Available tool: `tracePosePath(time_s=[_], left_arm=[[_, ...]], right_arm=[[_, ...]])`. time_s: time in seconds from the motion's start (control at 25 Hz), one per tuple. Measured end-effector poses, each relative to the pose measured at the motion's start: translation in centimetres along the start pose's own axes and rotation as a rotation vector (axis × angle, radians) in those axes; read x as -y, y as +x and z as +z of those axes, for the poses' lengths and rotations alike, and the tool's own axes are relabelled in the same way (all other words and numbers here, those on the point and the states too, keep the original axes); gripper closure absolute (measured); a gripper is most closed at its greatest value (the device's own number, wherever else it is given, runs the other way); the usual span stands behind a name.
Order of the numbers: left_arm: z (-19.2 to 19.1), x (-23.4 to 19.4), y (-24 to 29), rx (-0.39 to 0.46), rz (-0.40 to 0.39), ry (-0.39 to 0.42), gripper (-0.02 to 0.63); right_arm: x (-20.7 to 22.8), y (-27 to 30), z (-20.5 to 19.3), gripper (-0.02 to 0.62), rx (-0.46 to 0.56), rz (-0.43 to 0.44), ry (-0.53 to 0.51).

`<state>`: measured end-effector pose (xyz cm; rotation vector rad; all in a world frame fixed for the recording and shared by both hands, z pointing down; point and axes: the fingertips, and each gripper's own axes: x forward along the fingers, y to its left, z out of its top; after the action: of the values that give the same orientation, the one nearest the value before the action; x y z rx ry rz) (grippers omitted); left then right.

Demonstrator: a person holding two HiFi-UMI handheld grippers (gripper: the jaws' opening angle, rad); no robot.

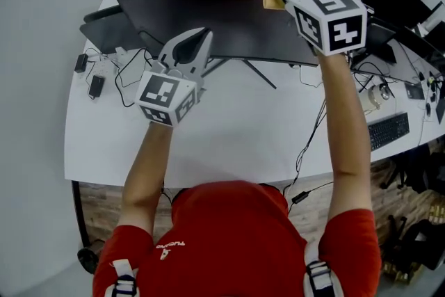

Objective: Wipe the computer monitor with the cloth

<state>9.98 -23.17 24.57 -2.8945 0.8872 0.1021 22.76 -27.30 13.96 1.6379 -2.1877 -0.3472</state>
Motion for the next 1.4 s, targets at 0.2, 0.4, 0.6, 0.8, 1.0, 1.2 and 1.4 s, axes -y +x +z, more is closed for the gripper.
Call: tracePosePath(time_s=[0.2, 0.4, 0.6, 0.8, 1.0, 1.2, 1.4], left_arm=[[-0.2, 2.5, 1.7, -0.004, 0.010, 0.003, 0.595], [-0.2, 4.8, 3.4, -0.009, 0.013, 0.008, 0.595], [-0.4, 7.1, 5.3, -0.016, 0.004, 0.011, 0.595], [-0.9, 9.5, 7.0, -0.031, -0.012, 0.015, 0.595], [-1.6, 11.2, 8.3, -0.051, -0.027, 0.018, 0.595], [-2.1, 12.3, 9.3, -0.067, -0.035, 0.016, 0.595], [-2.8, 13.3, 9.8, -0.078, -0.044, 0.013, 0.595]], right_arm=[[3.4, -2.6, -2.1, 0.535, -0.010, -0.009, -0.003], [6.8, -5.1, -4.2, 0.535, -0.014, -0.024, 0.004], [9.6, -7.2, -6.1, 0.535, -0.007, -0.039, 0.013], [12.6, -9.4, -7.9, 0.535, 0.003, -0.061, 0.036], [15.5, -11.5, -9.6, 0.535, 0.006, -0.094, 0.053], [17.7, -13.3, -10.9, 0.535, 0.010, -0.124, 0.067], [19.5, -14.8, -12.1, 0.535, 0.009, -0.156, 0.080]])
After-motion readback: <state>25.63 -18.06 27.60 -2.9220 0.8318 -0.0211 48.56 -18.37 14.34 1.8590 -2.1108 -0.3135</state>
